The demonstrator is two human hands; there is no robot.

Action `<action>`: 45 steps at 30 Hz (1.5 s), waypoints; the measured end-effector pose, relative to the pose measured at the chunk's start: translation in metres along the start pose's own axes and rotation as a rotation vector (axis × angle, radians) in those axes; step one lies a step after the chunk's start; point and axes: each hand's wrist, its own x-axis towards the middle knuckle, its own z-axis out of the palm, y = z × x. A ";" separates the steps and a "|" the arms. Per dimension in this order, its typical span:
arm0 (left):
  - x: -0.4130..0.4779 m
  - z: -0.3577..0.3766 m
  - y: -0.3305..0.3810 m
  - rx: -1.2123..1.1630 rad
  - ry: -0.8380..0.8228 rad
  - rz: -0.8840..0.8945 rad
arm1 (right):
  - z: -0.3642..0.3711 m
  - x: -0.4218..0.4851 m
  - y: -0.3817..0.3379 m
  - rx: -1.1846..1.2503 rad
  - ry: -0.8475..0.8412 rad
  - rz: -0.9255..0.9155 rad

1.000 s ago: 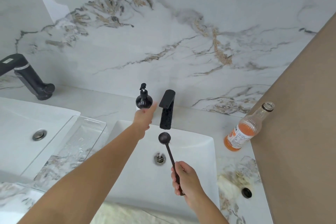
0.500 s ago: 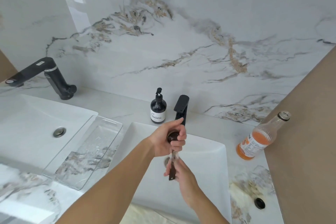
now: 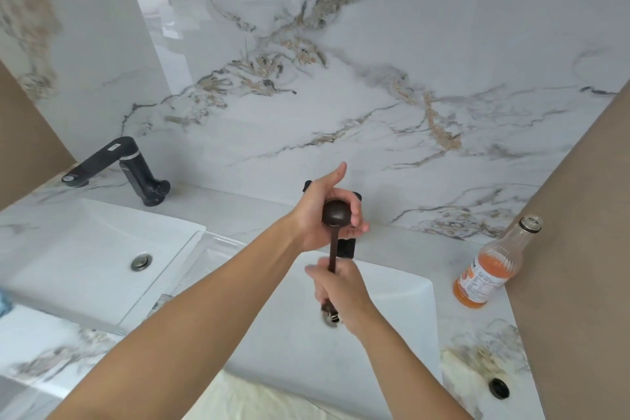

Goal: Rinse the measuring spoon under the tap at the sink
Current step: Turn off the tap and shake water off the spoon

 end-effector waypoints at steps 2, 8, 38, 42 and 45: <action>-0.001 0.001 -0.001 0.002 0.033 0.014 | 0.003 0.006 -0.014 0.040 -0.028 -0.029; -0.003 -0.005 0.016 -0.132 0.011 0.071 | 0.002 -0.013 0.018 -0.068 -0.021 0.100; -0.083 -0.338 -0.021 0.498 0.089 -0.368 | 0.252 0.065 0.043 -0.106 0.175 0.526; -0.086 -0.355 -0.053 0.515 0.117 -0.485 | 0.270 0.064 0.064 -0.084 0.221 0.648; -0.083 -0.360 -0.071 0.542 0.137 -0.533 | 0.276 0.067 0.073 -0.127 0.263 0.676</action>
